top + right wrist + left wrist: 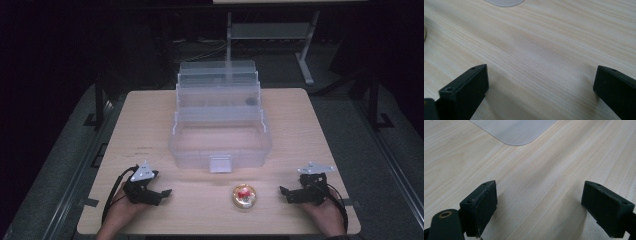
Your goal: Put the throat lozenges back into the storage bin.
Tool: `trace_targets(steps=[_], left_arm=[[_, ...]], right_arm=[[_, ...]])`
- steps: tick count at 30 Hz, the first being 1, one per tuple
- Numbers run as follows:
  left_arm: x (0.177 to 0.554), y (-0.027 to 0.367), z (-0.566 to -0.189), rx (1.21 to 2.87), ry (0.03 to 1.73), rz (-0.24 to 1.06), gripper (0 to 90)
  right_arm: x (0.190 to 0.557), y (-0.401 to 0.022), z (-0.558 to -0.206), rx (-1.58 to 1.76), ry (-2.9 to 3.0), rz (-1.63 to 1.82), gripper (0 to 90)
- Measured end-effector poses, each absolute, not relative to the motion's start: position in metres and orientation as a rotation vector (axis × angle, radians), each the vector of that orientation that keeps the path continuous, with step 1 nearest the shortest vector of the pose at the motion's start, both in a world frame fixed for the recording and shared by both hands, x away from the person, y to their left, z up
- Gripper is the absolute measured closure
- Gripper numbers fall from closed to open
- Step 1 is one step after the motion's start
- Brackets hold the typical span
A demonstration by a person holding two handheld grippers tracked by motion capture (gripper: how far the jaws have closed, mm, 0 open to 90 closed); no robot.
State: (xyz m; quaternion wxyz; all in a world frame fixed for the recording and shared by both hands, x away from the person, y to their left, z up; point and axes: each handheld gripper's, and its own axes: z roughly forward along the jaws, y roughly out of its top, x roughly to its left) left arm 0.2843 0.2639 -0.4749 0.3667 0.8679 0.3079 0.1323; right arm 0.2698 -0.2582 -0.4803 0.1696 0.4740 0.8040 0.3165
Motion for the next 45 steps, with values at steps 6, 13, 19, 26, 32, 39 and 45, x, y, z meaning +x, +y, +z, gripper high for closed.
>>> trace_targets(steps=[6, 13, 19, 26, 32, 39, 45], left_arm=[[0.284, 0.264, -0.475, 2.230, 0.791, 0.340, 12.4], [0.284, 0.264, -0.475, 2.230, 0.791, 0.340, 12.4], [0.284, 0.264, -0.475, 2.230, 0.791, 0.340, 12.4], [0.284, 0.264, -0.475, 2.230, 0.791, 0.340, 12.4], [0.284, 0.264, -0.475, 2.230, 0.791, 0.340, 12.4], [0.284, 0.264, -0.475, 2.230, 0.792, 0.340, 12.4], [0.284, 0.264, -0.475, 2.230, 0.792, 0.340, 12.4]], right_arm=[[0.271, -0.257, -0.479, 1.349, 2.309, 0.878, 0.0], [0.273, -0.255, -0.476, 1.356, 2.339, 0.845, 0.1], [0.273, -0.252, -0.472, 1.340, 2.374, 0.801, 0.3], [0.273, -0.252, -0.464, 1.352, 2.383, 0.829, 0.3], [0.272, -0.251, -0.457, 1.340, 2.392, 0.836, 3.0], [0.271, -0.247, -0.450, 1.319, 2.417, 0.837, 3.0], [0.269, -0.245, -0.447, 1.304, 2.442, 0.828, 3.1]])
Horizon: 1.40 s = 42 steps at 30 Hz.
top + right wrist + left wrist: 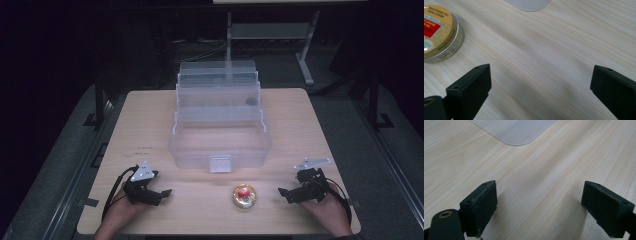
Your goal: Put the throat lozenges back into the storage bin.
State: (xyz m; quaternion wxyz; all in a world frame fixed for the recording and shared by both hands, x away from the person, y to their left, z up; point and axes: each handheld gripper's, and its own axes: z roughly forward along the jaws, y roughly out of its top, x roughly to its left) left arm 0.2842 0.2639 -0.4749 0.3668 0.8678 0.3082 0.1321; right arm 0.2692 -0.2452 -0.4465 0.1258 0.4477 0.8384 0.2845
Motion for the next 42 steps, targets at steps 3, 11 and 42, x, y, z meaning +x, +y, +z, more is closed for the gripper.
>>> trace_targets(steps=[3, 11, 42], left_arm=[[0.284, 0.264, -0.475, 2.230, 0.792, 0.340, 12.4], [0.284, 0.264, -0.475, 2.229, 0.792, 0.339, 12.4], [0.284, 0.263, -0.475, 2.220, 0.796, 0.339, 12.4]], right_arm=[[0.268, -0.242, -0.443, 1.280, 2.454, 0.834, 3.1], [0.269, -0.236, -0.439, 1.261, 2.483, 0.838, 3.1], [0.267, -0.202, -0.426, 1.146, 2.584, 0.855, 2.8]])
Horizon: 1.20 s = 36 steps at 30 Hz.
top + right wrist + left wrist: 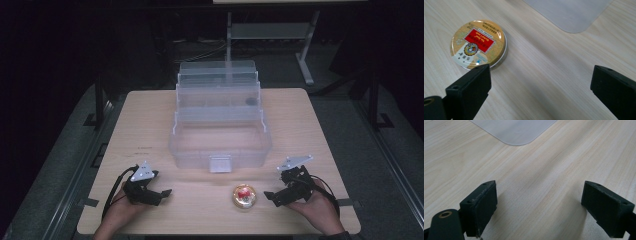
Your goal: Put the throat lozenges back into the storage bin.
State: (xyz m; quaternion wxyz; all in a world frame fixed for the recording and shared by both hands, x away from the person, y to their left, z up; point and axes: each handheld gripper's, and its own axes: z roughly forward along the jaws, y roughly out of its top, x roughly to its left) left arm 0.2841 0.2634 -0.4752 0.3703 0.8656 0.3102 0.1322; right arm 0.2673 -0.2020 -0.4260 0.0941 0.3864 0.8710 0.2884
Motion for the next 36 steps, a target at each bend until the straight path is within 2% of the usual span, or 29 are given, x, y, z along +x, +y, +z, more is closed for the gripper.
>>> trace_targets(steps=[36], left_arm=[[0.284, 0.264, -0.475, 2.224, 0.794, 0.340, 12.4]], right_arm=[[0.271, -0.154, -0.425, 1.004, 2.719, 0.858, 2.9]])
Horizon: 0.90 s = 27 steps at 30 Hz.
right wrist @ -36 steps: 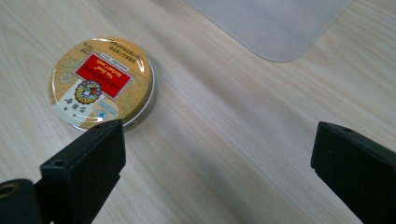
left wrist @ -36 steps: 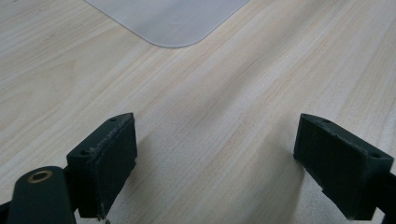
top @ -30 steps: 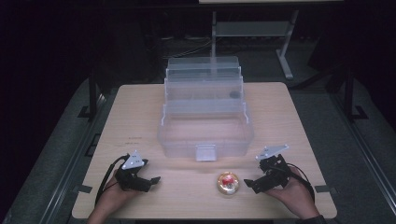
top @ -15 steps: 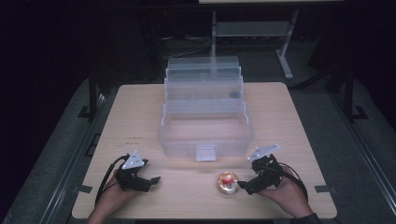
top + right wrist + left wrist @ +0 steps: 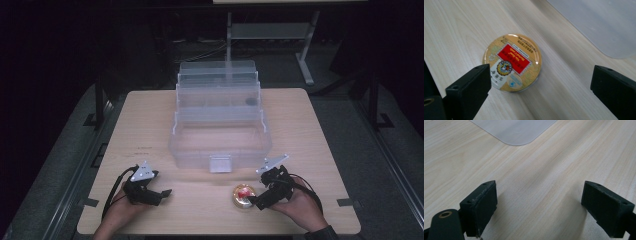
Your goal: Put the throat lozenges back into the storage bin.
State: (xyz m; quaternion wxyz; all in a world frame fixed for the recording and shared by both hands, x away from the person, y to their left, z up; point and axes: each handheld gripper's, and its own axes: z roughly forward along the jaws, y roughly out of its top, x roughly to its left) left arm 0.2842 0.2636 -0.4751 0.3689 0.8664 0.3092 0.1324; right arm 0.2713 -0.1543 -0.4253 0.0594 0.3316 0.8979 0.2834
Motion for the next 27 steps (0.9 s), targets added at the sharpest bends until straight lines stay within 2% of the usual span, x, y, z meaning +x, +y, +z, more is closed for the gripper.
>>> trace_targets(steps=[27], left_arm=[[0.284, 0.263, -0.475, 2.223, 0.797, 0.341, 12.3]], right_arm=[[0.275, -0.118, -0.430, 0.884, 2.824, 0.791, 3.0]])
